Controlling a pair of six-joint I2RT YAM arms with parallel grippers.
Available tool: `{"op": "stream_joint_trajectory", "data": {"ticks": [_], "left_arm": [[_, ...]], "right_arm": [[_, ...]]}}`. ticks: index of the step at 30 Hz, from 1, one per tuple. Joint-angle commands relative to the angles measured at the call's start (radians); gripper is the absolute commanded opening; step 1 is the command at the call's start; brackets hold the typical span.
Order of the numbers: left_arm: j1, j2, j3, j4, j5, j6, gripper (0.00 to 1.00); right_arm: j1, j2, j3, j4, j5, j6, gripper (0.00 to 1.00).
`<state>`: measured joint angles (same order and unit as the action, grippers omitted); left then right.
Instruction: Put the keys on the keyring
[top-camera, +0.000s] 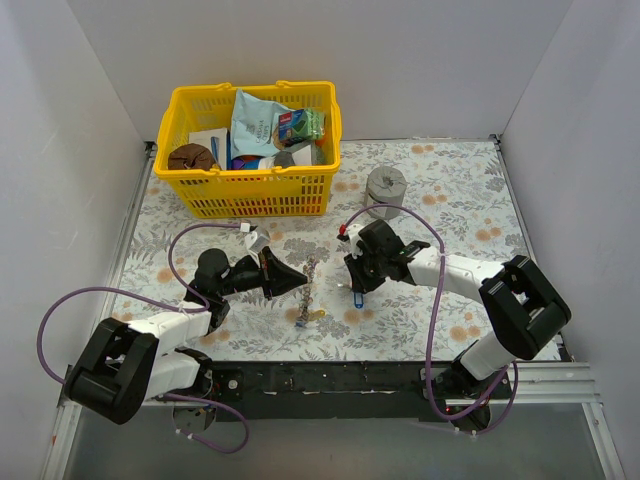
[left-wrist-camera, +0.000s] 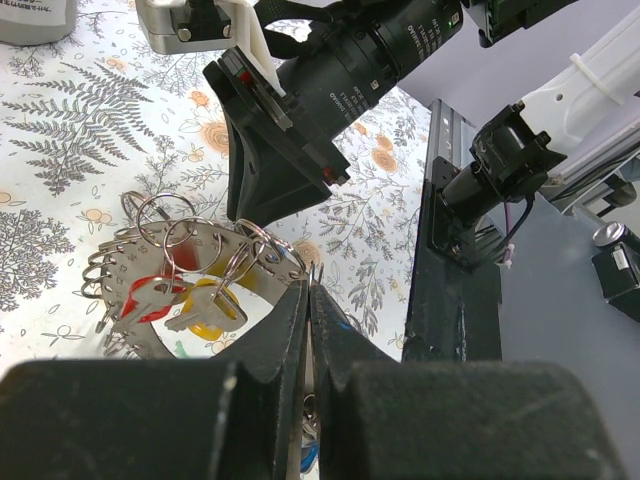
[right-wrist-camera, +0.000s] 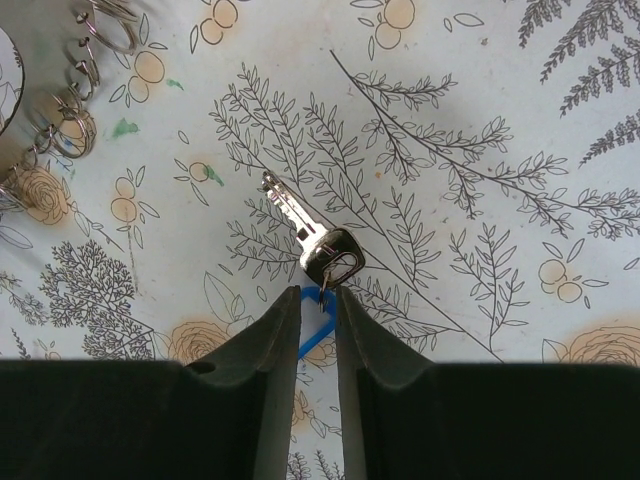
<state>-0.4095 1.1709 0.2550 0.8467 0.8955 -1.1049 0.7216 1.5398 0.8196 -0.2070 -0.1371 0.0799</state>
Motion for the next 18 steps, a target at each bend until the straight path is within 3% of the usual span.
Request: {"op": "stream_joint_trajectory", "data": {"ticks": [1, 4, 14, 18], "left_arm": [[-0.005, -0.002, 0.013, 0.015, 0.010, 0.002, 0.00], [-0.003, -0.005, 0.013, 0.017, 0.010, 0.004, 0.00], [-0.003, -0.013, 0.013, 0.012, 0.011, 0.004, 0.00], [-0.003, -0.017, 0.015, 0.009, 0.011, 0.004, 0.00]], "right_arm": [[0.001, 0.005, -0.016, 0.029, -0.002, 0.011, 0.27], [0.001, 0.011, -0.016, 0.029, -0.002, 0.011, 0.20], [0.001, 0.016, -0.022, 0.029, -0.001, 0.012, 0.19], [0.001, 0.019, -0.023, 0.041, -0.006, 0.011, 0.02]]}}
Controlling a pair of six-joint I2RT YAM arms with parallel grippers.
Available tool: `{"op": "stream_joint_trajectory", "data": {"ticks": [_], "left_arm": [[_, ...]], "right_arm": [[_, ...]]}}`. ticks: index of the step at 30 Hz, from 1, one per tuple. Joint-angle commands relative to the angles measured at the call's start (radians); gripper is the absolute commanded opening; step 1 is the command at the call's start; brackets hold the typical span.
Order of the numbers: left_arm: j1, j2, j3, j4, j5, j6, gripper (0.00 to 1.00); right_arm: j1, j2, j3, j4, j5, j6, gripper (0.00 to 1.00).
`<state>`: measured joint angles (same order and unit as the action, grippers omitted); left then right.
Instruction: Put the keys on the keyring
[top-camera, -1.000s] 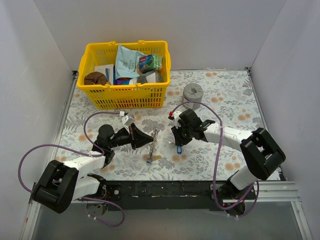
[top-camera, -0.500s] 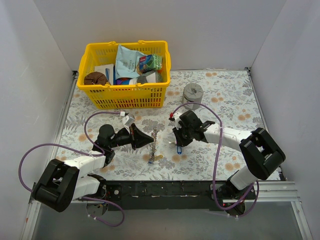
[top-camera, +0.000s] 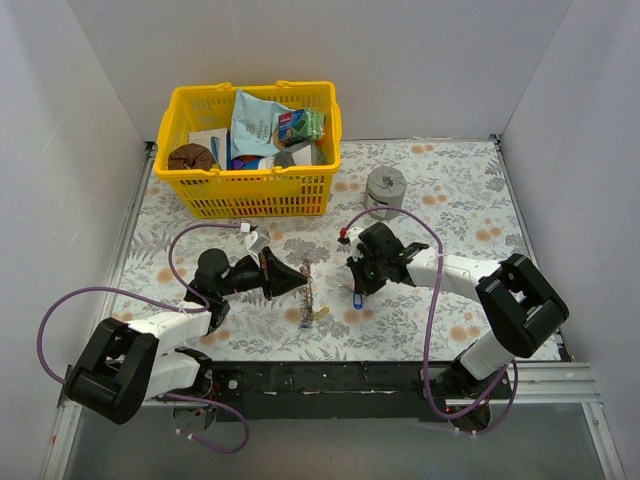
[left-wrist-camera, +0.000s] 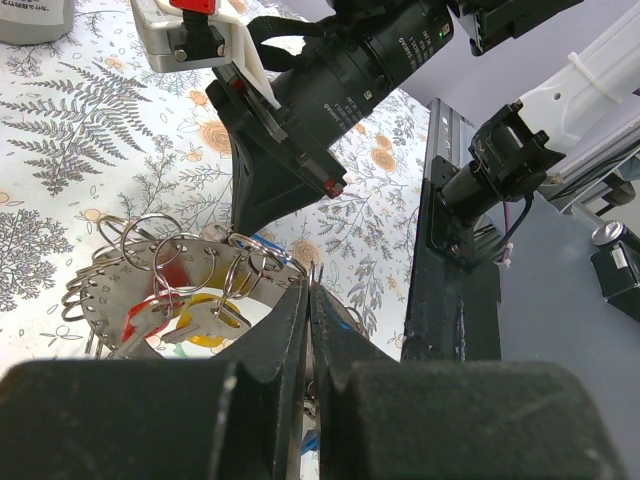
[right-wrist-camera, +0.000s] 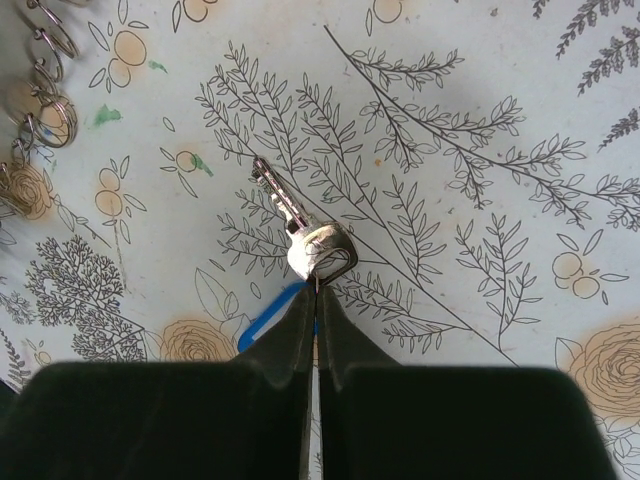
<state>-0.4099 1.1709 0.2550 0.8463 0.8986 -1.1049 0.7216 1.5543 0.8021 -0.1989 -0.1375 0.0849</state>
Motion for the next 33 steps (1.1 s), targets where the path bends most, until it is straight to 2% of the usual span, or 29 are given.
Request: {"op": "stream_joint_trajectory", "data": {"ticks": [1, 12, 18, 26, 27, 31, 33], "left_arm": [[-0.004, -0.019, 0.013, 0.008, 0.008, 0.005, 0.00], [-0.004, -0.045, 0.018, -0.026, 0.006, 0.020, 0.00], [-0.004, -0.053, 0.020, -0.035, 0.005, 0.027, 0.00], [-0.003, -0.060, 0.027, -0.075, -0.001, 0.046, 0.00], [-0.003, -0.062, 0.029, -0.076, -0.003, 0.050, 0.00], [-0.004, -0.062, 0.029, -0.079, -0.003, 0.048, 0.00], [-0.003, -0.060, 0.029, -0.076, -0.006, 0.048, 0.00]], "right_arm": [[0.001, 0.003, -0.007, 0.033, -0.005, 0.006, 0.01], [0.001, -0.094, 0.002, 0.013, 0.024, -0.037, 0.01], [0.001, -0.181, 0.000, 0.006, -0.008, -0.076, 0.01], [0.001, -0.325, -0.014, 0.058, -0.237, -0.162, 0.01], [0.001, -0.344, -0.020, 0.070, -0.234, -0.156, 0.01], [0.001, -0.413, -0.027, 0.107, -0.036, -0.093, 0.01], [0.001, -0.444, -0.027, 0.111, -0.013, -0.096, 0.01]]}}
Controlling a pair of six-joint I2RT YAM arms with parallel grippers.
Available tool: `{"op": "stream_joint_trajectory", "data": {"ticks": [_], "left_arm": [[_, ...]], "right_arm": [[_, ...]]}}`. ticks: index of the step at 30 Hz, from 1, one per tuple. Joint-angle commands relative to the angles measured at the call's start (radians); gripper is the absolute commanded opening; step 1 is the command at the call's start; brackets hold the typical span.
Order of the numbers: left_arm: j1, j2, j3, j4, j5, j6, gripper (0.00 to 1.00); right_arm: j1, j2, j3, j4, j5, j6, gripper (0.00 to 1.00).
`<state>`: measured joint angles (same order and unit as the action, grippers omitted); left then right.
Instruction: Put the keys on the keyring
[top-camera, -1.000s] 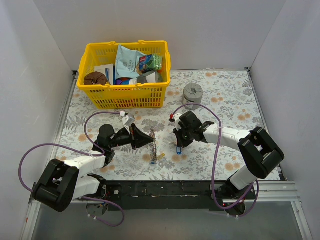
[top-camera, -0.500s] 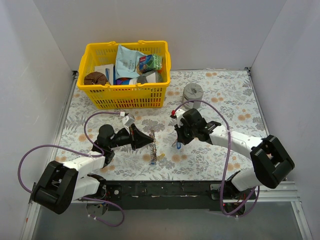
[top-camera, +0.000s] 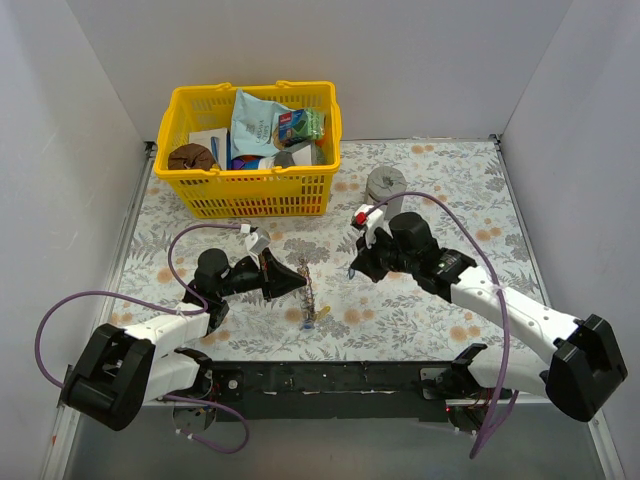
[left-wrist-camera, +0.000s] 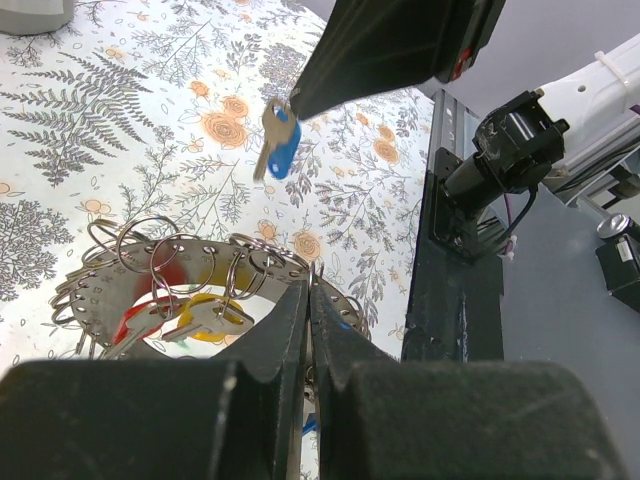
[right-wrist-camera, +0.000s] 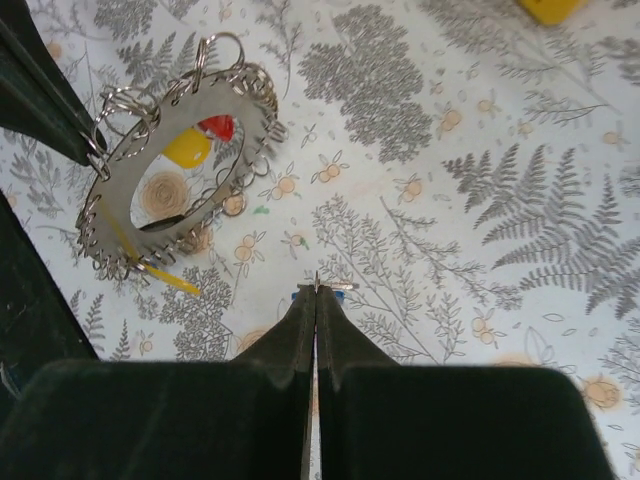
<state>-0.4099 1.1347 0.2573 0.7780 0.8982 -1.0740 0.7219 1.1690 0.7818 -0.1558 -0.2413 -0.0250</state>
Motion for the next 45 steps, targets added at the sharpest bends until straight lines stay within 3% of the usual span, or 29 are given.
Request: {"op": "stream_joint_trajectory", "data": {"ticks": [1, 5, 9, 16, 25, 45], "left_arm": [[-0.004, -0.024, 0.025, -0.006, -0.004, 0.019, 0.00], [-0.004, -0.021, 0.031, -0.011, -0.002, 0.017, 0.00], [-0.003, -0.030, 0.034, -0.020, -0.002, 0.026, 0.00], [-0.003, -0.029, 0.037, -0.011, 0.004, 0.025, 0.00], [-0.007, -0.024, 0.005, 0.116, 0.018, -0.012, 0.00], [-0.032, -0.078, -0.052, 0.267, 0.018, 0.022, 0.00]], "right_arm": [[0.001, -0.068, -0.010, 0.078, 0.089, -0.001, 0.01], [0.001, -0.152, -0.088, 0.217, 0.115, 0.002, 0.01], [0.001, -0.187, -0.081, 0.197, 0.096, -0.006, 0.01], [0.001, -0.180, -0.078, 0.199, -0.172, -0.076, 0.01], [0.001, -0.118, -0.041, 0.213, -0.374, -0.084, 0.01], [0.001, -0.026, 0.027, 0.242, -0.592, -0.073, 0.01]]}}
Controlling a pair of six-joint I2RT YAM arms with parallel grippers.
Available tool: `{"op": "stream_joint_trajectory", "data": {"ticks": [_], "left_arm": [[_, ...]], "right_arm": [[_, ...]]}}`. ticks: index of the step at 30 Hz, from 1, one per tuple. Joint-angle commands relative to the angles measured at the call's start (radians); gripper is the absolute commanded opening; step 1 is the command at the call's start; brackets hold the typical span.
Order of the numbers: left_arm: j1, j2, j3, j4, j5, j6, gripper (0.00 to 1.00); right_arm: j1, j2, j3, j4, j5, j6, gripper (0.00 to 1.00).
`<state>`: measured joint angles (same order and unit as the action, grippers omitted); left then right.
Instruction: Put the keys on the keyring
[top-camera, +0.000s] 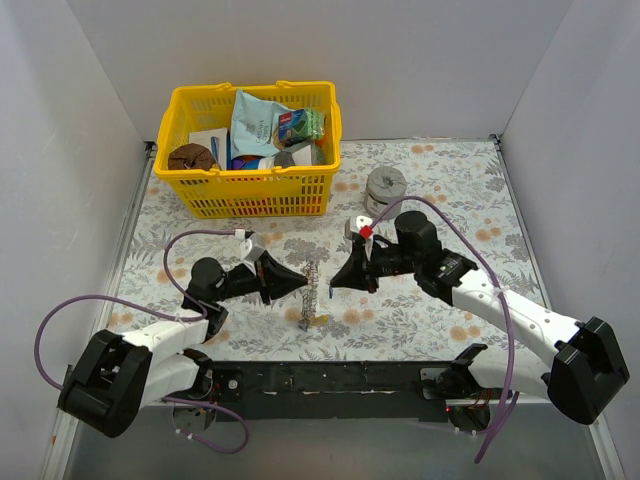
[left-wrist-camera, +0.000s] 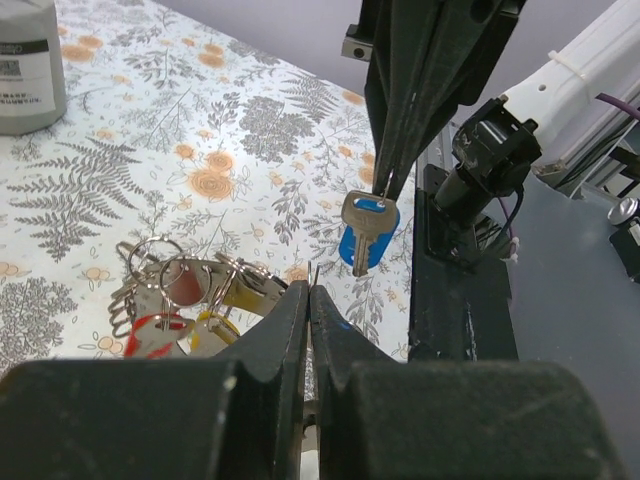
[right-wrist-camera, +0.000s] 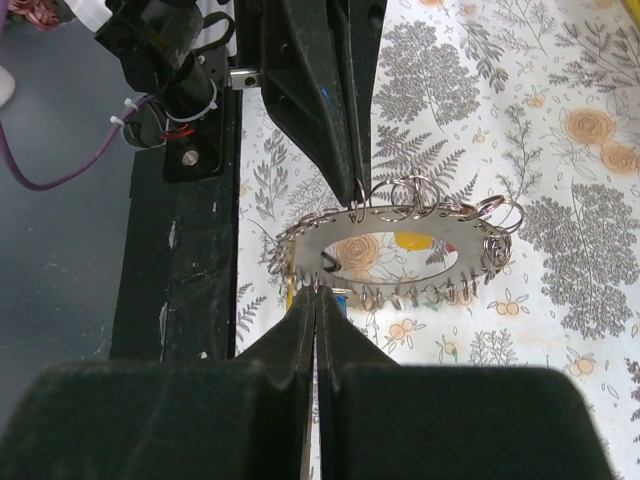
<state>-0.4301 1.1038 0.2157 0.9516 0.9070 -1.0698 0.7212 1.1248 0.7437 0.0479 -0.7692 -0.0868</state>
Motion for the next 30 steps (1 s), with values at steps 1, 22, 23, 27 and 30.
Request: {"op": "stream_joint_trajectory", "data": {"ticks": [1, 22, 23, 27, 30], "left_arm": [[-0.013, -0.048, -0.016, 0.102, 0.013, 0.018, 0.00], [-0.062, -0.093, 0.017, 0.059, 0.020, 0.082, 0.00], [-0.070, -0.096, 0.024, 0.033, 0.018, 0.099, 0.00], [-0.082, -0.101, 0.040, -0.010, 0.006, 0.126, 0.00], [-0.087, -0.105, 0.047, -0.025, -0.003, 0.137, 0.00]], "right_arm": [[0.001, 0.023, 0.066, 0.038, -0.077, -0.011, 0.01], [0.004, 0.136, 0.167, -0.039, -0.142, -0.024, 0.01], [0.007, 0.139, 0.169, -0.042, -0.142, -0.025, 0.01], [0.015, 0.150, 0.181, -0.046, -0.143, -0.028, 0.01], [0.020, 0.155, 0.184, -0.046, -0.145, -0.030, 0.01]]}}
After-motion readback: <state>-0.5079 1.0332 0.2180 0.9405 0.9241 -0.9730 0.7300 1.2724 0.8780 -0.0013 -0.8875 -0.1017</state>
